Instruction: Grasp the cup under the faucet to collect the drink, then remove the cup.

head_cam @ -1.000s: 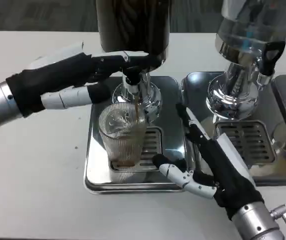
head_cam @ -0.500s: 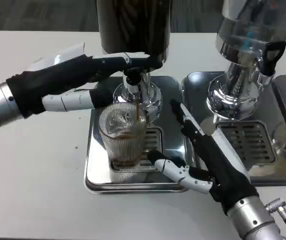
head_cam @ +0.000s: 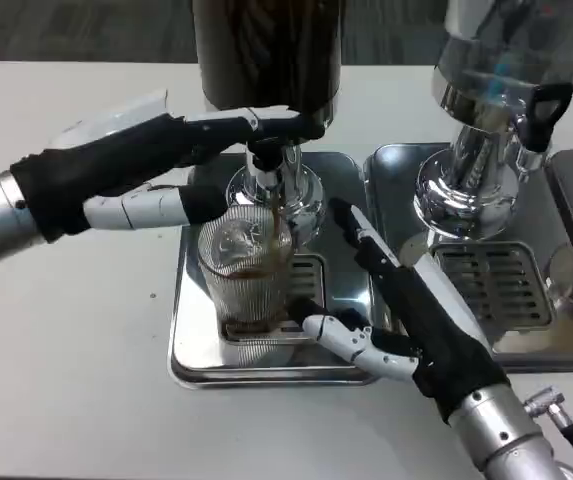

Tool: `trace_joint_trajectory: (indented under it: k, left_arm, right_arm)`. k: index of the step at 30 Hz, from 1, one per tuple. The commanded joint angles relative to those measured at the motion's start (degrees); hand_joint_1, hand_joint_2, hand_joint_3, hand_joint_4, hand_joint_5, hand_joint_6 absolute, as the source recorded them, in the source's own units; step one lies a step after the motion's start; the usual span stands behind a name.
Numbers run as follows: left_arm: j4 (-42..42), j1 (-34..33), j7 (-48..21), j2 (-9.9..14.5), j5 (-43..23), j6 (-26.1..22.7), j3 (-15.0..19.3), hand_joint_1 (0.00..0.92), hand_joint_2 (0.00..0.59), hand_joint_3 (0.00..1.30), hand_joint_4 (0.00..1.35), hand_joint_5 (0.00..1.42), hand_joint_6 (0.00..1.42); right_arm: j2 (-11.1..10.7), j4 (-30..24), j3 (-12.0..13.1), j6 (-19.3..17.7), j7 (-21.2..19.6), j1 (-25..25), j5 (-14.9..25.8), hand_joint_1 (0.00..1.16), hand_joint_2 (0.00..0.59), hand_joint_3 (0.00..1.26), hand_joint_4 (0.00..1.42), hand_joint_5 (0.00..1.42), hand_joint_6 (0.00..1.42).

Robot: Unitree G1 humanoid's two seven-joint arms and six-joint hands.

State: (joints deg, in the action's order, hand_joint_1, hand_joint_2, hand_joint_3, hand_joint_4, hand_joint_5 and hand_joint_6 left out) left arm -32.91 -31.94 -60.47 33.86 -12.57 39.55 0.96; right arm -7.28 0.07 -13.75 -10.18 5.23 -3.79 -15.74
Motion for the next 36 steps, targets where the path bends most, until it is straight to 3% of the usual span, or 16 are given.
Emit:
trace_joint_trajectory:
  k: [1,11,36]
  left_arm:
    - [2.41,1.23,-0.35,0.43,1.81,0.05,-1.79,0.0,0.056,0.18,0.08,0.07,0.09]
    - [4.67,2.29,1.55,0.87,2.73,-0.83,-2.24,0.0,0.056,0.18,0.08,0.07,0.09]
    - [6.53,3.33,3.46,1.73,2.44,-1.29,-2.62,0.0,0.056,0.18,0.08,0.07,0.09]
  right_arm:
    - [-0.45,0.14,0.64,-0.97,0.35,-0.37,1.41,0.58,0.227,0.0,0.0,0.0,0.02]
    - [-0.96,1.37,0.35,-1.68,0.19,1.2,1.42,0.58,0.22,0.0,0.0,0.0,0.02]
    - [0.11,5.06,-0.85,-0.83,4.7,7.71,2.86,0.57,0.219,0.0,0.0,0.0,0.02]
